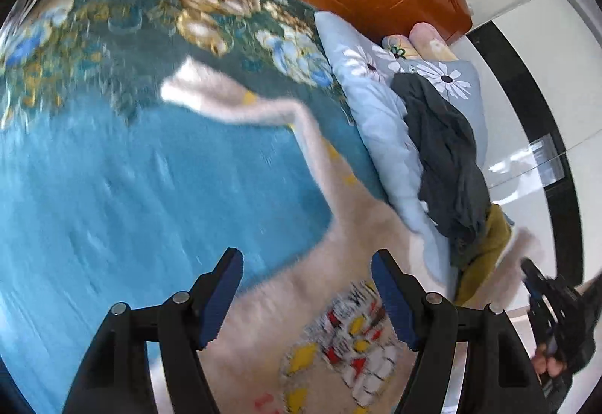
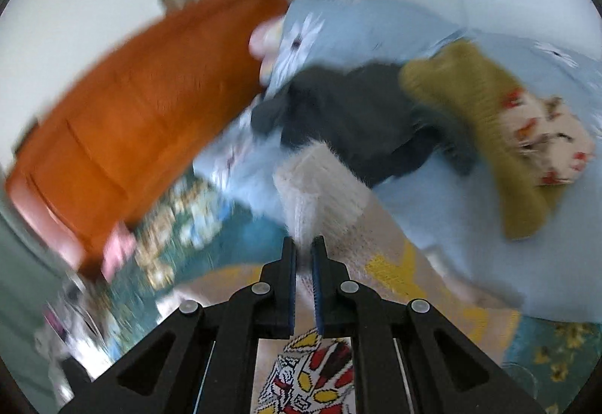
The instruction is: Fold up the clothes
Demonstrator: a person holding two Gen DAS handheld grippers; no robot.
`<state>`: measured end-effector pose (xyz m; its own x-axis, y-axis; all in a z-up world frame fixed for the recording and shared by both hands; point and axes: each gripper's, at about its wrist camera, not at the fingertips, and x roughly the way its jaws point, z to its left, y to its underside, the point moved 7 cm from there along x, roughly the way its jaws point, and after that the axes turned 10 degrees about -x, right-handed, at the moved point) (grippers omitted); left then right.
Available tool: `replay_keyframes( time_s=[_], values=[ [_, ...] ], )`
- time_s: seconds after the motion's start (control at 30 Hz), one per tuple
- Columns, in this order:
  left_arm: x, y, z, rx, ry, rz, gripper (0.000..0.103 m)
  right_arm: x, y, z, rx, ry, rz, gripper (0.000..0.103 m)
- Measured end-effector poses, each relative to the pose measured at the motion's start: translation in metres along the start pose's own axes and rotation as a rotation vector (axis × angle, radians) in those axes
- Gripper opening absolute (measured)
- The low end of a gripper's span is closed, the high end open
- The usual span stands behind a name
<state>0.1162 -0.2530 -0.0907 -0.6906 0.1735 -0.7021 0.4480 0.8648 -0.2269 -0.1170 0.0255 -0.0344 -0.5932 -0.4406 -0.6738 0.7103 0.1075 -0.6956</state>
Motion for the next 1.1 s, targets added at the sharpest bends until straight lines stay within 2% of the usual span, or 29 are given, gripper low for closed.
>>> replay_keyframes(
  time_s=[0.17, 0.27, 0.43, 0.63, 0.77, 0.83, 0.87, 0.97, 1.1],
  values=[
    [0.009, -0.009, 0.027, -0.124, 0.006, 0.027, 0.075, 0.081, 0.038, 0.034, -0.152, 0.068, 0.18, 0.008],
    [0.015, -0.009, 0.038, -0.196, 0.019, 0.041, 0.075, 0.111, 0.06, 0.043, -0.197, 0.084, 0.253, 0.008],
    [0.024, -0.005, 0.044, -0.256, 0.037, 0.067, 0.075, 0.135, 0.082, 0.056, -0.248, 0.069, 0.309, 0.008],
    [0.028, -0.003, 0.045, -0.264, 0.033, 0.074, 0.075, 0.154, 0.102, 0.062, -0.265, 0.061, 0.38, 0.009],
    [0.031, -0.002, 0.047, -0.28, 0.027, 0.081, 0.075, 0.159, 0.108, 0.069, -0.256, 0.011, 0.399, 0.017],
    [0.031, -0.002, 0.048, -0.283, 0.025, 0.084, 0.075, 0.16, 0.109, 0.076, -0.255, -0.04, 0.4, 0.032],
    [0.031, -0.002, 0.048, -0.283, 0.026, 0.086, 0.075, 0.159, 0.111, 0.081, -0.26, -0.075, 0.408, 0.043],
    [0.03, -0.003, 0.049, -0.286, 0.032, 0.087, 0.075, 0.144, 0.105, 0.087, -0.281, -0.121, 0.375, 0.044],
    [0.035, -0.02, 0.047, -0.317, 0.092, 0.082, 0.075, 0.112, 0.094, 0.062, -0.178, -0.138, 0.311, 0.045]
  ],
)
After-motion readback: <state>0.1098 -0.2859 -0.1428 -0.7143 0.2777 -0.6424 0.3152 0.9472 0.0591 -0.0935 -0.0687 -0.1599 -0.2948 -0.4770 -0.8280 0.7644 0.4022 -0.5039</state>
